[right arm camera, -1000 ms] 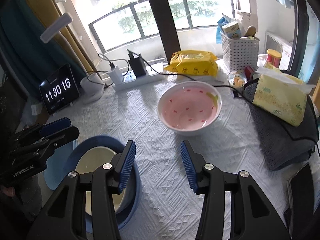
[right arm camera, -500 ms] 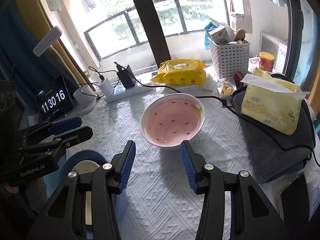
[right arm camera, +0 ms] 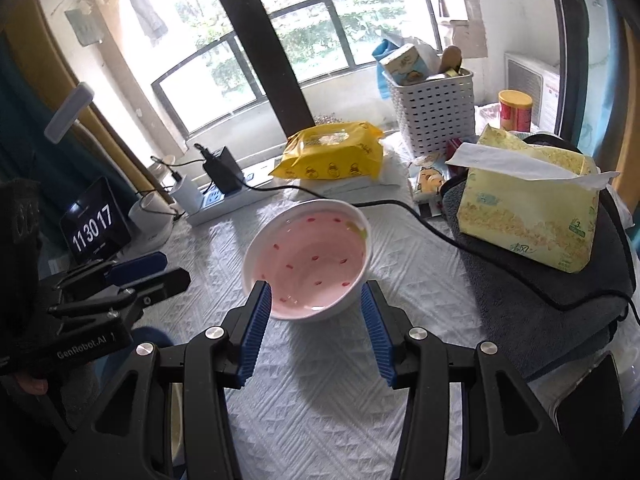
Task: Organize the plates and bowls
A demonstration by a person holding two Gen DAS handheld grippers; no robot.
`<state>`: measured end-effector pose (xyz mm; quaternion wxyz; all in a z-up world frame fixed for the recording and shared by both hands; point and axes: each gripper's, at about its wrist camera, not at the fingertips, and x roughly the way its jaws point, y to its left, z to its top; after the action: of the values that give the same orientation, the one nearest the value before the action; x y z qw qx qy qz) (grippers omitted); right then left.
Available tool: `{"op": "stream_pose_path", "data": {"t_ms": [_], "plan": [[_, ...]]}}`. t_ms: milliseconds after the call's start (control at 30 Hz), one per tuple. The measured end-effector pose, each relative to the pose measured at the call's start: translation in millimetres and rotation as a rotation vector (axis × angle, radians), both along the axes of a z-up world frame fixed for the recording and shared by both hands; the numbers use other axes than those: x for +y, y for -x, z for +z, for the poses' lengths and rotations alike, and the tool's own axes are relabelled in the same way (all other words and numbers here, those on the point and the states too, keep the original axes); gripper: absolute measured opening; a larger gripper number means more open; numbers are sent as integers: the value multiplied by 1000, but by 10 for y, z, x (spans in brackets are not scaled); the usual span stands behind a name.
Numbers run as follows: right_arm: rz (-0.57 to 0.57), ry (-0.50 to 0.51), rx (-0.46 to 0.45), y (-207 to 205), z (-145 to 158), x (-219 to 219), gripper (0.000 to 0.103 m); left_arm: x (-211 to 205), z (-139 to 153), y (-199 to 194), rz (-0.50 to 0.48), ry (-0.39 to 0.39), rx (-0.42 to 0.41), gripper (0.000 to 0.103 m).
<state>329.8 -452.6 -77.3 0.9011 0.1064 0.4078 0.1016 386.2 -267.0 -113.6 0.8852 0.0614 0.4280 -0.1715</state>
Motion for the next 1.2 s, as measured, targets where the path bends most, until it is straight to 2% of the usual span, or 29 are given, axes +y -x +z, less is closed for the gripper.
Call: {"op": "stream_pose_path", "data": {"t_ms": [200,500,833,900,933,1067,1100,1200], "plan": [[-34,-1,3,-113,-114,-116,49,-130,-96,-69,16,-8,8,47],[-60,-58,32,-268,-334,-210,49,-209,-246,-210,44,-14,78,47],[-92,-60,55,-497,-504,-169,48,-250,-379,-328,54,-18,155,47],[-99,-54,64,-541,-554,-158,45,-255,-402,-348,57,-9,161,47],[-101,-49,71,-560,-582,-147,39,-259,-411,-354,57,-8,165,47],[-86,-43,72,-584,-636,-104,35,-294,-458,-384,55,-8,171,47],[-75,-42,70,-585,-639,-85,30,-306,-470,-389,53,-10,174,47],[-63,-26,64,-574,-644,-47,28,-327,-500,-404,45,0,185,46]]}}
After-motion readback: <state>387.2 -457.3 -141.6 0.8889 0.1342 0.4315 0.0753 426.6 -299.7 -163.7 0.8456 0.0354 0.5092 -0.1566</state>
